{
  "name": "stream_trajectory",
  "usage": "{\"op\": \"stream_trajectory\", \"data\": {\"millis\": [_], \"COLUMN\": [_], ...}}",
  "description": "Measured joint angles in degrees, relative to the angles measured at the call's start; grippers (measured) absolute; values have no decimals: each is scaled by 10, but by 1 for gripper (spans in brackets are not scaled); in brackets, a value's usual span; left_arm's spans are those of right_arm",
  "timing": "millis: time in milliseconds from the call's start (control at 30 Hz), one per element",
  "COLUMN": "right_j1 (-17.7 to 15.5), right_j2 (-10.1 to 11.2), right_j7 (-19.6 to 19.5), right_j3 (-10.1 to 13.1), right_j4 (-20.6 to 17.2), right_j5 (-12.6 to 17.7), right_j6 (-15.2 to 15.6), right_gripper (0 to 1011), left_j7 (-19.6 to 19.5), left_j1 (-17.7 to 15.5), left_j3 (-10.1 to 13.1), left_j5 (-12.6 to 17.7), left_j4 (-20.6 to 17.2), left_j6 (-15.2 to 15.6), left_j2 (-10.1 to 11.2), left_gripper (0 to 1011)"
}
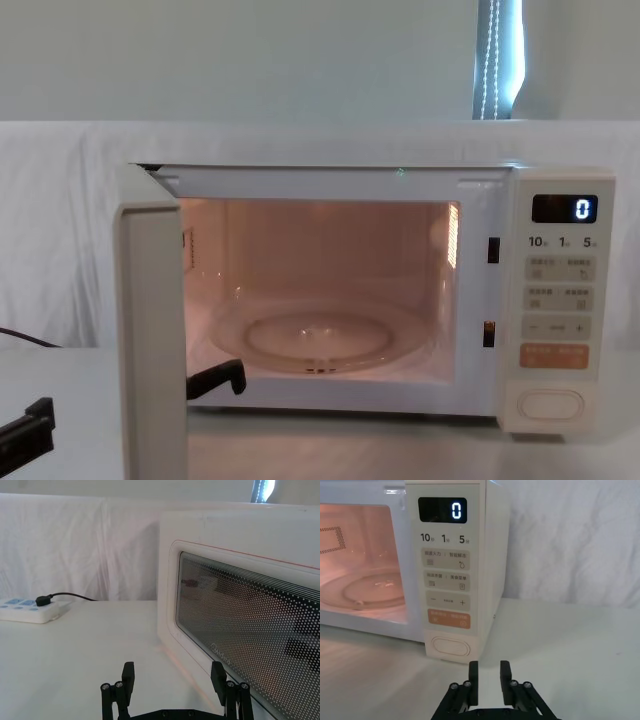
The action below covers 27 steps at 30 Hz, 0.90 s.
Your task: Press the button to open the microwave door with one hand; close the microwave door with the other hand.
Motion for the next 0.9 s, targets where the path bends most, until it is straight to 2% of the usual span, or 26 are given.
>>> {"op": "stream_trajectory", "data": {"millis": [400,433,467,633,667,700,733,800,900], "right_j1": [2,2,2,2,2,2,2,2,2], "right_j2": [0,0,0,0,0,1,0,0,0], "right_j7": [0,0,0,0,0,0,0,0,0], "right_j3": [-1,-1,-1,-1,-1,-1,-1,-1,-1], "right_j4": [0,0,0,0,0,0,0,0,0], "right_j5": [0,-1,-1,-1,-1,-1,-2,-2,-2], "right_j6": [1,1,1,2,2,2,2,2,2], "right_gripper": [638,700,700,858,858,927,927,991,1002], "left_j7": [0,0,0,0,0,0,0,0,0], "left_j1": [0,0,0,0,0,0,0,0,0], "left_j3": [0,0,0,0,0,0,0,0,0], "left_j5": [0,0,0,0,0,0,0,0,0], "left_j4": [0,0,0,0,0,0,0,0,0], "left_j6": [0,0,0,0,0,0,0,0,0], "left_j2": [0,0,0,0,0,0,0,0,0], "left_gripper": [1001,1001,1001,1001,1001,1001,1001,1001,1001]}}
